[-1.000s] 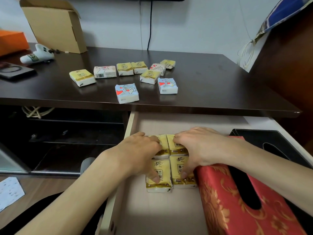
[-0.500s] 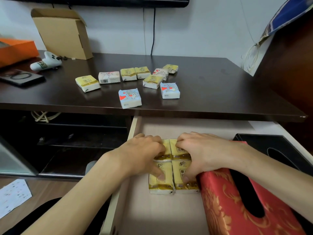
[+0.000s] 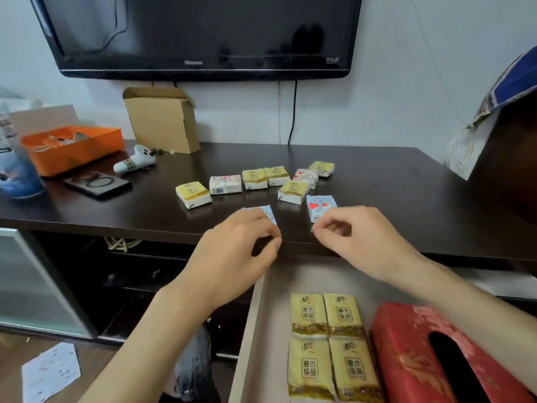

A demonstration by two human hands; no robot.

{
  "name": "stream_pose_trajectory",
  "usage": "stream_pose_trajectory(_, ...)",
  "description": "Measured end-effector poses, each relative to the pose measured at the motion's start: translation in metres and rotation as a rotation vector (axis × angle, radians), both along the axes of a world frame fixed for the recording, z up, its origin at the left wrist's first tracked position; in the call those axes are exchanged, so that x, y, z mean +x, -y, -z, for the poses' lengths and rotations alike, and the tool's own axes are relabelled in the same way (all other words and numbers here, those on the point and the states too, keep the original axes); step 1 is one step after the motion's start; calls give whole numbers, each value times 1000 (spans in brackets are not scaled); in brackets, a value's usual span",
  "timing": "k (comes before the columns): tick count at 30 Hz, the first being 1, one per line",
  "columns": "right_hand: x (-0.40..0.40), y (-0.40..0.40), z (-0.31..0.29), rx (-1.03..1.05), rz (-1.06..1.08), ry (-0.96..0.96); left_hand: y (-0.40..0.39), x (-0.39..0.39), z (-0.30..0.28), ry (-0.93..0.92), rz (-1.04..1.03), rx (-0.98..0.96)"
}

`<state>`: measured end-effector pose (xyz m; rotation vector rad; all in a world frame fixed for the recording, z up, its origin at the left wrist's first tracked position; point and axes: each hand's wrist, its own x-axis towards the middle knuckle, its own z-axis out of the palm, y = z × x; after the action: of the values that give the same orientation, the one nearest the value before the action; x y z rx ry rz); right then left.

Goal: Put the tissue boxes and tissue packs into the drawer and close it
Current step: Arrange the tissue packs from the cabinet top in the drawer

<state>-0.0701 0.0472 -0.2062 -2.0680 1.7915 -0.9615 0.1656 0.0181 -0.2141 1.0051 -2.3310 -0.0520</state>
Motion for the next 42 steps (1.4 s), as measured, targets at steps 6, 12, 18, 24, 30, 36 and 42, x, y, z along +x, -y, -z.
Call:
stream_pose_trajectory(6,8,95,-19,-82,69,-24,68,-6,-17,-137,-118,55)
stream_pose_trajectory(12,18,146,-7,56,160,-203,162,-34,-29,120,-225,168)
stream_pose_trajectory(18,13,153,16,108,189,-300,225,-43,-26,307,-269,299)
stream_pose_trajectory(24,12,153,19,70,172,-305,245,-32,-31,347,-202,460)
stream_pose_trajectory(30,11,152,20,31,148,-280,227,-32,-48,328,-165,356)
stream_pose_trajectory(36,11,149,19,11,155,-129,149,-20,-65,63,-126,147)
stream_pose_trajectory(42,14,134,14,-105,113,29,53,-3,-44,-82,-48,193)
